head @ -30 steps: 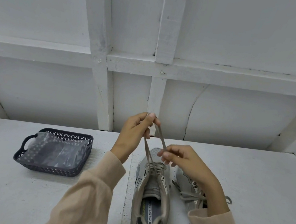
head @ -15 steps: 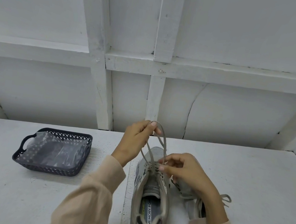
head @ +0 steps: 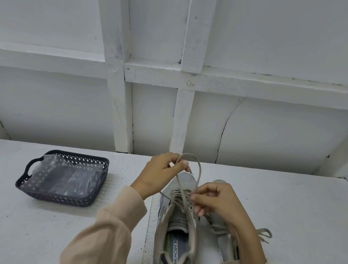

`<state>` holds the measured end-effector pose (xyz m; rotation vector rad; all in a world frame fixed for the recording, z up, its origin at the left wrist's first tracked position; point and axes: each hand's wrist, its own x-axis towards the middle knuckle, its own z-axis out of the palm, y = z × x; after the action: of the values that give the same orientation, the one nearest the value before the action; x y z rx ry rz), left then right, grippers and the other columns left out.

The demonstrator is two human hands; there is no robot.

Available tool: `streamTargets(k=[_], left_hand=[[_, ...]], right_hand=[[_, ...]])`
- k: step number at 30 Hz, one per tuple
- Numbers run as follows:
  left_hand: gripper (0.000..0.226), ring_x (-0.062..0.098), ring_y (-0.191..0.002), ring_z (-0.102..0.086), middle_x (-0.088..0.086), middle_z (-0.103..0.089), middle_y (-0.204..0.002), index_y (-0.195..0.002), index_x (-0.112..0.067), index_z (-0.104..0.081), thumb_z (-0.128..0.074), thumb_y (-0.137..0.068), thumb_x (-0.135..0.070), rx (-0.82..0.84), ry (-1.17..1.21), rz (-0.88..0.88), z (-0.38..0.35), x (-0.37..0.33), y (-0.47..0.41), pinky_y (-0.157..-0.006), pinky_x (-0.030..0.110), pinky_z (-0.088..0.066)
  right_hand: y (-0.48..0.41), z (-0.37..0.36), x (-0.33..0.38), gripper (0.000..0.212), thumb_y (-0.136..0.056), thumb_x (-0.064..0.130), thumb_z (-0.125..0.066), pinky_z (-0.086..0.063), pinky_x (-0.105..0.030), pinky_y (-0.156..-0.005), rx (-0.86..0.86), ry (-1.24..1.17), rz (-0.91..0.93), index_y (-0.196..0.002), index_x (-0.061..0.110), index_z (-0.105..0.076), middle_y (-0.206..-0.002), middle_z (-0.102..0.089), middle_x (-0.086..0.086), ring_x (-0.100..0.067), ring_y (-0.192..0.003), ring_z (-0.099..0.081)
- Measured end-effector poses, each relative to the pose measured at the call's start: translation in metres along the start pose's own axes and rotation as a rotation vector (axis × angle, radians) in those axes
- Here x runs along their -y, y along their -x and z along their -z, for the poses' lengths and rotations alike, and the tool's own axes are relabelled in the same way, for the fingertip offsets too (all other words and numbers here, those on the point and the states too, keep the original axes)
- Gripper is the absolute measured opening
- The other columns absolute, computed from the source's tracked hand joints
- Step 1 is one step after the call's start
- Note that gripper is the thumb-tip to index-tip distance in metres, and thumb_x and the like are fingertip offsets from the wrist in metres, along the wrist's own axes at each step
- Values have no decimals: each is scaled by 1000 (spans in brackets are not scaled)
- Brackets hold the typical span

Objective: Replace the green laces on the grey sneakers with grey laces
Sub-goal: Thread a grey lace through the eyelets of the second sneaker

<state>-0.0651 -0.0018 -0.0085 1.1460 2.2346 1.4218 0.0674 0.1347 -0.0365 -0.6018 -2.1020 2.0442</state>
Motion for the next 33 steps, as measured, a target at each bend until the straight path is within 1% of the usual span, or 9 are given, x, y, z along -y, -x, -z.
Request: streamTargets(k=[2, 4, 7, 11, 15, 19, 23, 28, 33], left_hand=[[20, -2, -58, -48, -9, -69, -83, -78, -22, -71, -63, -91, -35, 58, -38, 47, -3, 5, 2, -62, 24, -37], [26, 1, -54, -45, -9, -69, -81, -76, -23, -68, -63, -80, -48, 161, -143, 92, -4, 9, 4, -62, 29, -40], [27, 8, -64, -52, -8, -67, -80, -70, -30, -64, -58, -68, -57, 323, -351, 139, -8, 15, 7, -72, 32, -47], [21, 16, -80, -53, -9, -64, -89, -73, -31, -58, -64, -82, -48, 349, -530, 151, -11, 24, 10, -79, 32, -47], [16, 11, -81, -54, -12, -67, -96, -85, -31, -70, -70, -79, -45, 405, -509, 143, -12, 26, 13, -76, 29, -47], [15, 10, -80, -54, -11, -66, -94, -85, -33, -72, -73, -76, -44, 352, -501, 137, -17, 25, 16, -69, 26, -40], [20, 11, -88, -58, -11, -67, -95, -84, -36, -74, -78, -70, -49, 332, -497, 143, -19, 28, 16, -70, 26, -40], [22, 11, -87, -59, -11, -64, -88, -83, -33, -76, -81, -67, -48, 323, -462, 125, -23, 30, 16, -72, 27, -44], [22, 11, -85, -54, -15, -54, -81, -81, -29, -77, -83, -67, -46, 340, -400, 136, -26, 35, 17, -76, 31, -45]], right_hand=[[1, 0, -1, 5, -81, -11, -68, -54, -26, -47, -17, -17, -26, -81, -9, -63, -62, -66, -20, -22, -46, -62], [1, 0, -2, 7, -82, -11, -67, -54, -26, -47, -11, -10, -61, -81, -8, -61, -62, -67, -20, -23, -47, -63], [0, 1, -4, 9, -83, -10, -67, -53, -26, -46, 11, -14, -110, -81, -6, -60, -67, -67, -23, -26, -51, -65], [-2, 2, -9, 8, -83, -8, -67, -51, -23, -45, 43, 18, -151, -79, -4, -63, -64, -67, -17, -22, -50, -63], [-2, 2, -10, 7, -83, -8, -67, -51, -23, -47, 16, 80, -169, -77, -3, -66, -58, -65, -11, -19, -49, -61], [1, 1, -6, 7, -82, -5, -70, -53, -23, -49, -13, 150, -177, -76, -3, -67, -58, -64, -12, -19, -50, -60], [3, 0, -2, 5, -82, -6, -70, -52, -22, -49, -2, 192, -201, -80, -7, -66, -55, -63, -10, -16, -45, -59], [4, 0, -1, 7, -78, -4, -75, -53, -22, -49, -2, 243, -201, -76, -4, -68, -54, -64, -7, -15, -45, -59], [3, 0, -2, 8, -77, -2, -76, -52, -22, -48, -19, 273, -209, -74, -4, -69, -52, -63, -7, -16, -43, -57]])
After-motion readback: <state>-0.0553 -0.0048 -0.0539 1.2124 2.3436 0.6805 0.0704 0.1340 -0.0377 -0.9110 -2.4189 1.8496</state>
